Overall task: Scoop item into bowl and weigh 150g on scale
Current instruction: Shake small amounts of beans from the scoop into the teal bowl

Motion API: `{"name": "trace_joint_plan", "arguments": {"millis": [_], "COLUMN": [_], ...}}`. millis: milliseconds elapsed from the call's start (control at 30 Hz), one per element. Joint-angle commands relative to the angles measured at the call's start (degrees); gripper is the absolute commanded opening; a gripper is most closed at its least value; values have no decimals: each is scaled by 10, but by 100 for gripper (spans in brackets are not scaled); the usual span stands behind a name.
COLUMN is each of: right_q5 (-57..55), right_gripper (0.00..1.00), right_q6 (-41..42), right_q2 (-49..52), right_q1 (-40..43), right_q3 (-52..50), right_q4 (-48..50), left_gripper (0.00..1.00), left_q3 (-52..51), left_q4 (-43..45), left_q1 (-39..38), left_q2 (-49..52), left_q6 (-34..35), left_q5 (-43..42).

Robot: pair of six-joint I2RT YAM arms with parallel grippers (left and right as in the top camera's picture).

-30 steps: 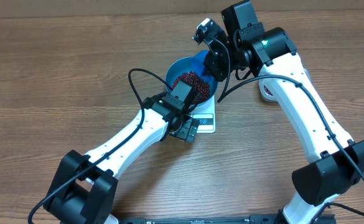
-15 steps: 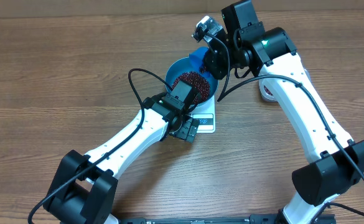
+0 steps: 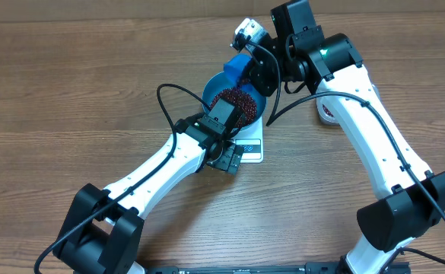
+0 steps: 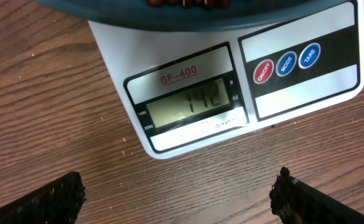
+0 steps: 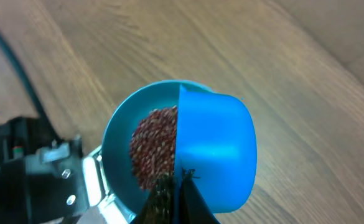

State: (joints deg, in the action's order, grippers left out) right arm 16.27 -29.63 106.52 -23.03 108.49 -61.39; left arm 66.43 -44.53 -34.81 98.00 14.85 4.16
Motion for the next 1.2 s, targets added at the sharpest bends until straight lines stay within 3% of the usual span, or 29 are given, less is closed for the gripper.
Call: {"name": "trace_joint_plan", "arguments": {"millis": [0, 167, 267, 467, 633, 833, 1167], "right_q5": [-37, -10, -74, -96, -63, -104, -100], "right_gripper": [4, 4, 4, 4, 4, 4, 4], "right_q6": [-13, -26, -10, -17, -19, 46, 26], "right_q2": [-1, -1, -1, -1, -1, -1, -1], "right_q1": [-4, -10, -11, -17, -21, -20, -20], "right_q3": [17, 17, 17, 17, 17, 17, 17], "right_q4": [7, 20, 30, 24, 23, 24, 9], "left_gripper": [100, 100, 100, 100, 100, 100, 100], "left_q3": [13, 13, 13, 13, 13, 13, 13], "left_q4": [2, 2, 2, 2, 2, 2, 2], "left_q1": [-1, -1, -1, -1, -1, -1, -1], "left_q2": [-10, -10, -10, -10, -10, -10, -10], "left_q6": [4, 4, 4, 4, 4, 4, 4], "left_q5": [9, 9, 9, 9, 9, 9, 9]}}
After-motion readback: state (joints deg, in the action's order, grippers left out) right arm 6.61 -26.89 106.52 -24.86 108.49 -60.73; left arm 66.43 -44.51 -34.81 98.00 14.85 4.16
